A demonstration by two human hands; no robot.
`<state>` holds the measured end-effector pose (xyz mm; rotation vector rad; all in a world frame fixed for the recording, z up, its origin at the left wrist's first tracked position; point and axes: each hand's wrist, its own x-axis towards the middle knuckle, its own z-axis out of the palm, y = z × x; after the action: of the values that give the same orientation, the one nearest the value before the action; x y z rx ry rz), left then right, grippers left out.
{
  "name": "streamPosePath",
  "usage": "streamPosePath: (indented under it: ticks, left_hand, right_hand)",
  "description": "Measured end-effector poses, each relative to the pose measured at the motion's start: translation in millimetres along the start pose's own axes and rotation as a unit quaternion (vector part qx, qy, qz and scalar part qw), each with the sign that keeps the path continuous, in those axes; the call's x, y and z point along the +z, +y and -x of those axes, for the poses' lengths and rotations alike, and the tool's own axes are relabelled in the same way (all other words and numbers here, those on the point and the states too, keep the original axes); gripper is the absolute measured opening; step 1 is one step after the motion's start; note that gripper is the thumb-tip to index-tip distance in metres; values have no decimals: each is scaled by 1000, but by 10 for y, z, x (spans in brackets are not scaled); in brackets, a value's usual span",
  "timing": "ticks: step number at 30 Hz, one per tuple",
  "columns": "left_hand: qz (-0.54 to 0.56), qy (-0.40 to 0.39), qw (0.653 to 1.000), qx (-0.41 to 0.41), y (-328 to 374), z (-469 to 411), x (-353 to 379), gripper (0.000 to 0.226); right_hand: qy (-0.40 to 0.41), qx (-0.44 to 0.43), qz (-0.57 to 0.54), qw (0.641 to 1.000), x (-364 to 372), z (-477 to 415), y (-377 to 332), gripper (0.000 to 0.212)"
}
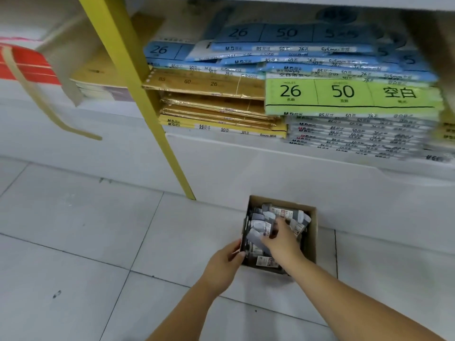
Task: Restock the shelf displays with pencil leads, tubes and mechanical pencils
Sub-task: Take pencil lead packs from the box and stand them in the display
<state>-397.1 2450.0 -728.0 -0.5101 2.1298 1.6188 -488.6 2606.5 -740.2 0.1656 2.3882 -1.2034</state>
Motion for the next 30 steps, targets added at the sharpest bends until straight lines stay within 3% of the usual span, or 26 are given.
streamPosePath:
  ticks: [5, 17, 24, 27, 30]
  left_hand:
    - [-28, 0, 1000, 7, -11, -46, -1, 41]
    - [-35, 5, 999, -15, -44, -77, 0, 37]
    - [-40, -2, 998, -43, 10, -85, -26, 39]
    - [-50, 14, 997, -63, 102, -78, -53, 44]
    - [-51, 35, 996, -64, 279, -76, -84, 48]
  right_hand:
    - [7, -3, -42, 999, 67, -17, -20, 45]
    - [-101, 68, -101, 987, -30, -155, -41, 56]
    - [-109, 94, -177, 974, -139, -177, 32, 45]
    - [-100, 99, -227, 964, -247, -163, 4, 29]
    - [-80, 63, -191, 976, -379, -140, -75, 41]
